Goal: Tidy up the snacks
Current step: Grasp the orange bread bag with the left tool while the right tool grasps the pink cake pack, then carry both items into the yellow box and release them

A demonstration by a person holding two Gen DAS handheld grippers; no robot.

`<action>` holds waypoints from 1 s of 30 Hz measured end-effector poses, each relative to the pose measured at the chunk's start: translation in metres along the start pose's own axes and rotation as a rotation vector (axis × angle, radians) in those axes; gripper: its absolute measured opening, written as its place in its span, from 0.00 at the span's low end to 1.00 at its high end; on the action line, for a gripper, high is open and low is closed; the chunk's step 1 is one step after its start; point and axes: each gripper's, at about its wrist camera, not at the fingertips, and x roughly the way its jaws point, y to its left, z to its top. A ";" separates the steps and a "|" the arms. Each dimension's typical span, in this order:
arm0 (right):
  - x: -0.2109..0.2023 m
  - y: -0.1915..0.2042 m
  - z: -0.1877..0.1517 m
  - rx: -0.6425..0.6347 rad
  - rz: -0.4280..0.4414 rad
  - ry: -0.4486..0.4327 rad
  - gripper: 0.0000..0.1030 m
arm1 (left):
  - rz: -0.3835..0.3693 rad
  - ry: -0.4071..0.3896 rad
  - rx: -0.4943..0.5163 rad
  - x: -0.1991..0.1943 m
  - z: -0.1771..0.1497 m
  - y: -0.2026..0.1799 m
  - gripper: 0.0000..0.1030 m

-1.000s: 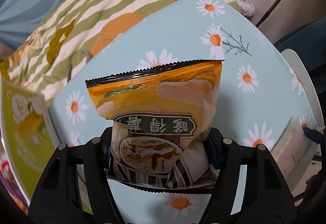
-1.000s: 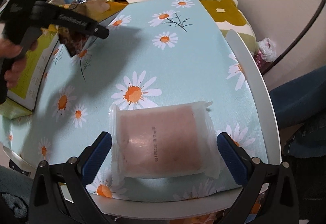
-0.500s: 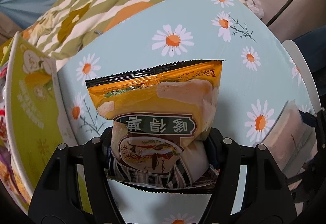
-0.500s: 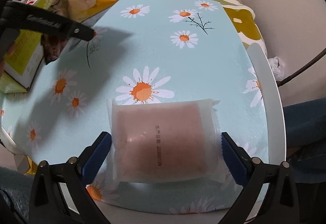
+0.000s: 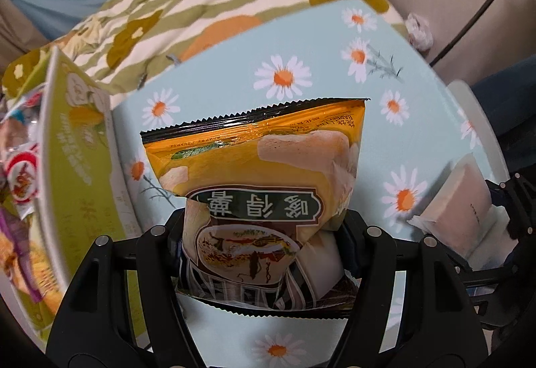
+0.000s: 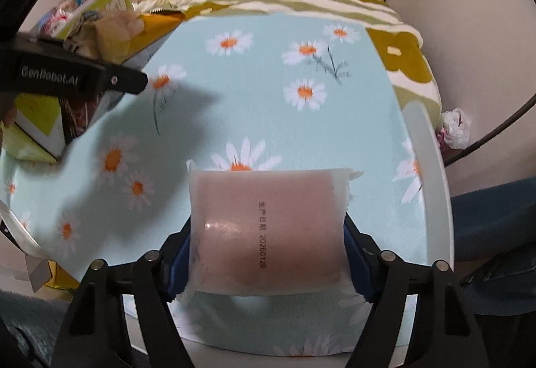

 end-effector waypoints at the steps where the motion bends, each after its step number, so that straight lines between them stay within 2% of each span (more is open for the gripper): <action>1: -0.006 0.000 0.005 -0.003 -0.001 -0.015 0.70 | -0.001 -0.012 -0.008 -0.006 0.000 0.002 0.64; 8: -0.049 0.003 0.042 -0.048 0.027 -0.103 0.70 | 0.001 -0.147 -0.109 -0.077 0.006 0.021 0.64; 15: -0.094 0.020 0.095 -0.120 0.114 -0.200 0.70 | 0.087 -0.261 -0.262 -0.145 -0.011 0.066 0.64; 24: -0.124 0.096 0.145 -0.246 0.254 -0.280 0.70 | 0.210 -0.291 -0.431 -0.182 -0.059 0.152 0.64; 27: -0.127 0.131 0.156 -0.268 0.290 -0.290 0.70 | 0.253 -0.279 -0.465 -0.182 -0.077 0.182 0.64; 30: -0.127 0.164 0.165 -0.285 0.323 -0.291 0.70 | 0.264 -0.252 -0.501 -0.171 -0.097 0.214 0.64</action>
